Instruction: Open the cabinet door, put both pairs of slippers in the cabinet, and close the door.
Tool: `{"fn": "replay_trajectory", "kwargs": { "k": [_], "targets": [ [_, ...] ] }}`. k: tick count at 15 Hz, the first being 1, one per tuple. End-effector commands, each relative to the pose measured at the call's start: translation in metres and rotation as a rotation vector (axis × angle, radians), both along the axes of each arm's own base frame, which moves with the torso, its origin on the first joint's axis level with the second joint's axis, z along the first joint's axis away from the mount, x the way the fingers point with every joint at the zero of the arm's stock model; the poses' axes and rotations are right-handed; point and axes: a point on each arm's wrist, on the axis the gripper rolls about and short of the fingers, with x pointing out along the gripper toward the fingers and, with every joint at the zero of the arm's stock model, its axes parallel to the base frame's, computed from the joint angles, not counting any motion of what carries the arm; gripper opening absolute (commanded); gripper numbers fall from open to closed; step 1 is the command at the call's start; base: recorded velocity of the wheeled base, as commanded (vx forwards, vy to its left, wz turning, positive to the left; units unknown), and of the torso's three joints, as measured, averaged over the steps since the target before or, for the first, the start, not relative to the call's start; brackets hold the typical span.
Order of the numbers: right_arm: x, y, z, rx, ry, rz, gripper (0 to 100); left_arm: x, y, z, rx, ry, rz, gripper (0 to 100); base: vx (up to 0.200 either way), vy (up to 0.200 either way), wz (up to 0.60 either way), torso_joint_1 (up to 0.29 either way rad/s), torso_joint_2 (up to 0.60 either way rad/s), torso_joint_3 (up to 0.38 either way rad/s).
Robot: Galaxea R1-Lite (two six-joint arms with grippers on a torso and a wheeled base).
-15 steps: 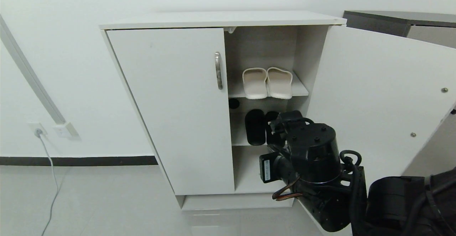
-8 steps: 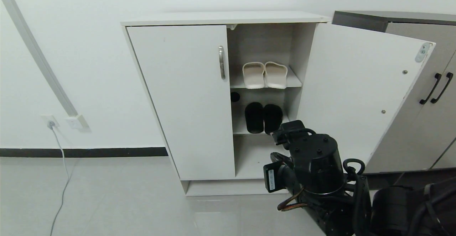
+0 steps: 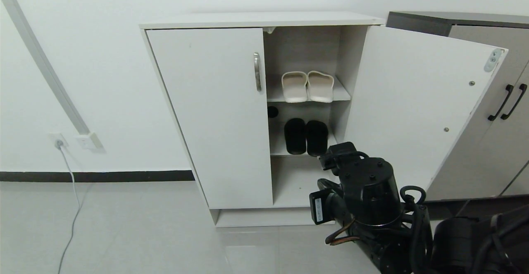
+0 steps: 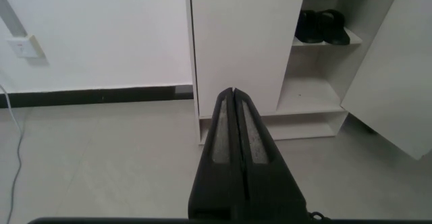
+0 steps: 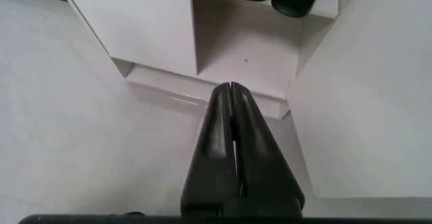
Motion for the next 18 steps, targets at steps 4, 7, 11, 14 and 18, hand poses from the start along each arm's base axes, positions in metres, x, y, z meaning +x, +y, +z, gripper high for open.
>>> {"fn": "replay_trajectory", "kwargs": {
  "k": [4,7,11,14,18],
  "targets": [
    [-0.0001,-0.0001,0.0,-0.002,-0.001,0.0,0,0.0,0.0,0.0,0.0,0.0,0.0,0,0.0,0.0,0.0,0.0,0.0,0.0],
    [0.0008,-0.0005,0.0013,0.003,-0.003,-0.004,0,0.0,0.0,0.0,0.0,0.0,0.0,0,0.0,0.0,0.0,-0.002,-0.1,-0.102],
    [0.0029,-0.0043,0.0048,0.012,-0.009,-0.014,0,0.0,0.0,0.0,0.0,0.0,0.0,0,0.0,0.0,0.0,0.027,-0.33,-0.37],
    [0.0032,-0.0048,0.0035,0.01,-0.006,-0.016,0,0.0,0.0,0.0,0.0,0.0,0.0,0,0.0,0.0,0.0,0.053,-0.5,-0.365],
    [0.0039,-0.0055,0.0041,0.014,-0.007,-0.02,0,0.0,0.0,0.0,0.0,0.0,0.0,0,0.0,0.0,0.0,0.115,-0.46,-0.342]
  ]
}}
